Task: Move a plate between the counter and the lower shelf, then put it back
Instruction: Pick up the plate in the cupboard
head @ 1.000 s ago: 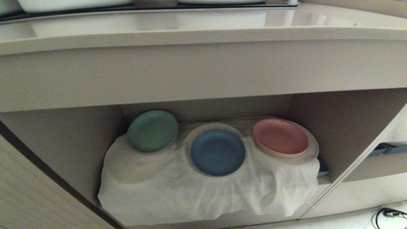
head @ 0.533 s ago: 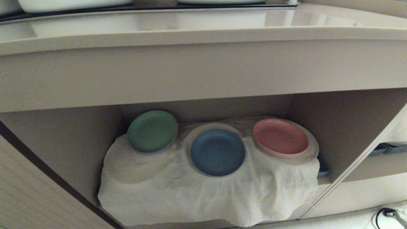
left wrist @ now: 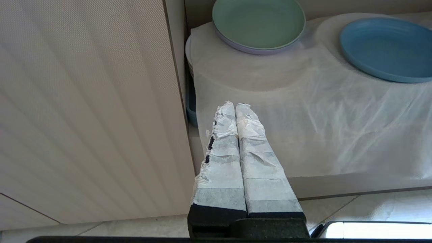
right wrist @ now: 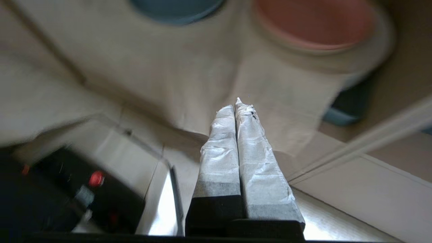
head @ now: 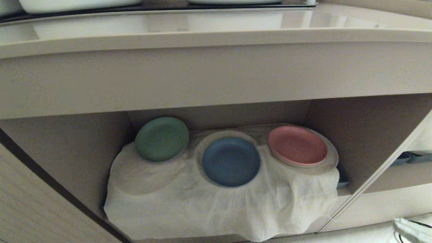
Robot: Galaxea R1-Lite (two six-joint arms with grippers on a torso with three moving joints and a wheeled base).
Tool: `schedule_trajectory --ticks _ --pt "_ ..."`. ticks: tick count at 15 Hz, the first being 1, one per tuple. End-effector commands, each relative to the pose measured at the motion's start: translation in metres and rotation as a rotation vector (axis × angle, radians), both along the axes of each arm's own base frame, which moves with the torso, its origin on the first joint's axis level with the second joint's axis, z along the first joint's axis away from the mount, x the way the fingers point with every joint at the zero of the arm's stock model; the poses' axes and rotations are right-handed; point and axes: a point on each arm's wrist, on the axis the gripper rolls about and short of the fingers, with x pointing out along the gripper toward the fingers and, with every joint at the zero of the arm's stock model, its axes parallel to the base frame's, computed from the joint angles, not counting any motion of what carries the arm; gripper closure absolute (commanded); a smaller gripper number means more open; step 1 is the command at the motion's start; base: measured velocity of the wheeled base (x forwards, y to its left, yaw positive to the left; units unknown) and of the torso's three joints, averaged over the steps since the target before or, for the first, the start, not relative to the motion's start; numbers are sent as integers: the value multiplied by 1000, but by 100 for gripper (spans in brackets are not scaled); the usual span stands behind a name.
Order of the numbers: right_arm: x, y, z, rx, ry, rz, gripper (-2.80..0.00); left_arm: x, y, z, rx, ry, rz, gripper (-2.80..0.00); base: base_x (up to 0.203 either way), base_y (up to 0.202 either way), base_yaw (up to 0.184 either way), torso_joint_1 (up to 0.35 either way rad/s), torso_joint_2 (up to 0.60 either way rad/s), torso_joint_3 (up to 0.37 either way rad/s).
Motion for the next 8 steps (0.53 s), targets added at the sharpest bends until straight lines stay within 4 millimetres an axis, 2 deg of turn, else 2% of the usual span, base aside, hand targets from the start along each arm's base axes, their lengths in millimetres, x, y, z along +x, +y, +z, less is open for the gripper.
schedule_trajectory --ticks 1,8 --pt "14 2 -6 -36 76 55 0 0 0 0 -1 0 0 0 0 0 0 0 0 0" --pt "62 21 -15 -66 265 311 0 0 0 0 -1 0 0 0 0 0 0 0 0 0"
